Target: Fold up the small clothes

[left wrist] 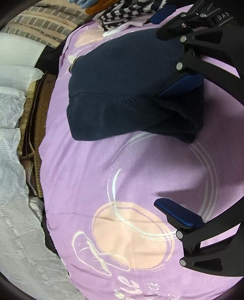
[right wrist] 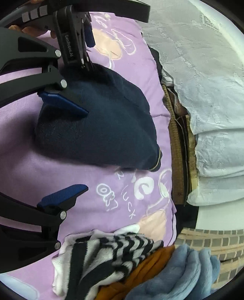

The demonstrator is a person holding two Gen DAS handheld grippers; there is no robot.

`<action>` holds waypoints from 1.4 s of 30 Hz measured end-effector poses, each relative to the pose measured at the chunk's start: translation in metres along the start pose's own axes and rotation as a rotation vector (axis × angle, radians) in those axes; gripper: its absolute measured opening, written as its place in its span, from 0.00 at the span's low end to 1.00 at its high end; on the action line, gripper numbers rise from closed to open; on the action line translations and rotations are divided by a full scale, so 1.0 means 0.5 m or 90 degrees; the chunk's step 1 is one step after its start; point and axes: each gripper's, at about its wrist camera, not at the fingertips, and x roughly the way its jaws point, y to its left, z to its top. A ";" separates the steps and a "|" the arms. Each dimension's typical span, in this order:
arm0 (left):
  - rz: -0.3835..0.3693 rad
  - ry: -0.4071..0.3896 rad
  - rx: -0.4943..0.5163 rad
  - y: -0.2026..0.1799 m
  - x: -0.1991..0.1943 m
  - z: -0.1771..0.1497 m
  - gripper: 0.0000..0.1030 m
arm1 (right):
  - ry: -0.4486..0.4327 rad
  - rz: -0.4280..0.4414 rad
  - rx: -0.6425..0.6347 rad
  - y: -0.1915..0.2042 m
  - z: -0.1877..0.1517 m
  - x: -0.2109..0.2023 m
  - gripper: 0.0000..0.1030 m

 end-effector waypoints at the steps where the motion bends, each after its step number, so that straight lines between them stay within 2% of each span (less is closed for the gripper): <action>1: 0.003 -0.002 0.003 -0.001 -0.007 -0.002 0.96 | -0.005 0.000 0.003 -0.001 -0.001 -0.007 0.73; 6: 0.034 -0.056 0.029 -0.010 -0.071 -0.030 0.96 | -0.015 -0.007 0.024 -0.008 -0.016 -0.048 0.76; 9: 0.038 -0.087 0.033 -0.014 -0.115 -0.047 0.96 | -0.012 -0.003 0.032 -0.009 -0.025 -0.075 0.83; 11: 0.033 -0.107 0.032 -0.017 -0.151 -0.057 0.96 | -0.019 -0.007 0.033 -0.008 -0.030 -0.096 0.92; 14: 0.025 -0.130 0.023 -0.014 -0.193 -0.070 0.96 | -0.030 -0.011 0.019 -0.003 -0.035 -0.126 0.95; 24: 0.008 -0.153 0.018 -0.005 -0.257 -0.092 0.95 | -0.043 0.005 -0.008 0.025 -0.034 -0.177 0.96; 42: 0.018 -0.147 0.008 0.008 -0.257 -0.094 0.95 | -0.032 0.026 0.011 0.028 -0.034 -0.163 0.96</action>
